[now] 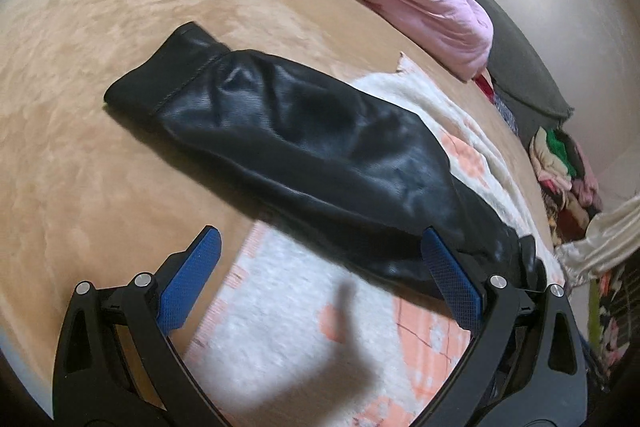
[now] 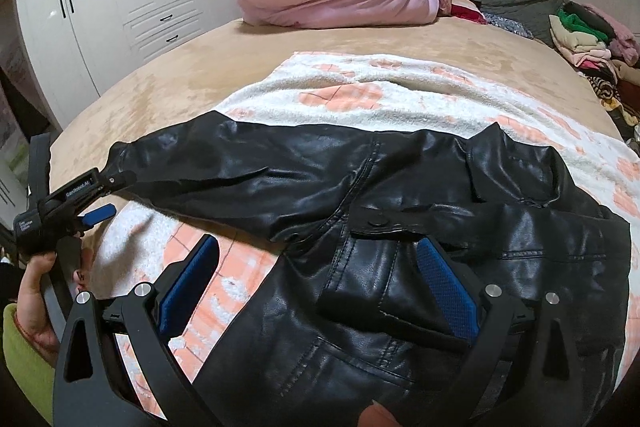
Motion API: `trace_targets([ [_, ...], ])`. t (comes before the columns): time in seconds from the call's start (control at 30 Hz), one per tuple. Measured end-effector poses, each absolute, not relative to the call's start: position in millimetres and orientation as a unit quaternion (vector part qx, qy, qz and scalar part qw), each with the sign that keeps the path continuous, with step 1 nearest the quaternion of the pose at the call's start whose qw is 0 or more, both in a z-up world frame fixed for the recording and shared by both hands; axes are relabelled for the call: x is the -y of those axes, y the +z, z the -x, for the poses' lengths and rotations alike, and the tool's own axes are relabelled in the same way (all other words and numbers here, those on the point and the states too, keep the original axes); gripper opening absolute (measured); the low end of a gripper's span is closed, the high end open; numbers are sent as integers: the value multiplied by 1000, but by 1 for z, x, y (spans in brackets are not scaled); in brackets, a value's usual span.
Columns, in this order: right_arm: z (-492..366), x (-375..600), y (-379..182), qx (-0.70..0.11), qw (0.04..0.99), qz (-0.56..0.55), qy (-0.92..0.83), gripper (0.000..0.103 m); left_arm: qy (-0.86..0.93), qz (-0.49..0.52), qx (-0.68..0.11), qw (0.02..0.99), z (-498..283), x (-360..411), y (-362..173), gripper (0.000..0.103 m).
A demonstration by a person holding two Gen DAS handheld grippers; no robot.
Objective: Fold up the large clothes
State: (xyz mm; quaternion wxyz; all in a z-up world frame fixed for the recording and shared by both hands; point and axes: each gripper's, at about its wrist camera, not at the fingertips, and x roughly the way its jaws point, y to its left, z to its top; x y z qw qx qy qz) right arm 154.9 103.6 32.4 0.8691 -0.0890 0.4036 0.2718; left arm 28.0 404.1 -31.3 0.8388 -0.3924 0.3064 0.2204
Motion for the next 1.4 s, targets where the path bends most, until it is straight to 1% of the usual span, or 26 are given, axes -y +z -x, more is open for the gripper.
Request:
trace_targets([
  [0.2,-156,-105,28,-410,867,84,270,99,220,440,-276,825,-21,-427,-42,93],
  [0.4,-156,-96,26,-411,870,83,260,99,236,462,-259,815,-27,-449,-46,92],
  [0.43,-156,-94,26,-411,870,81,259,99,244,462,-259,812,-30,-453,-46,87],
  [0.47,-156,-90,26,-412,871,76,257,99,248,461,-259,811,-31,-455,-45,76],
  [0.5,-156,-87,26,-412,871,72,256,99,260,456,-263,810,-34,-460,-46,69],
  [0.57,-156,-82,26,-412,872,68,255,99,275,452,-271,804,-37,-467,-49,33],
  [0.6,-156,-80,26,-413,872,67,253,99,278,454,-272,802,-37,-471,-51,25],
  [0.67,-155,-74,26,-415,872,64,252,99,267,466,-264,801,-33,-475,-52,12],
  [0.73,-155,-68,27,-415,873,59,249,99,261,462,-251,810,-28,-472,-43,7],
  [1.0,-153,-35,32,-414,879,29,236,99,234,414,-193,858,-11,-441,29,3],
  [1.2,-150,-6,34,-413,882,3,225,99,207,360,-163,895,-21,-402,89,2],
  [1.4,-146,25,41,-402,889,-28,218,98,175,320,-152,919,-39,-361,131,2],
])
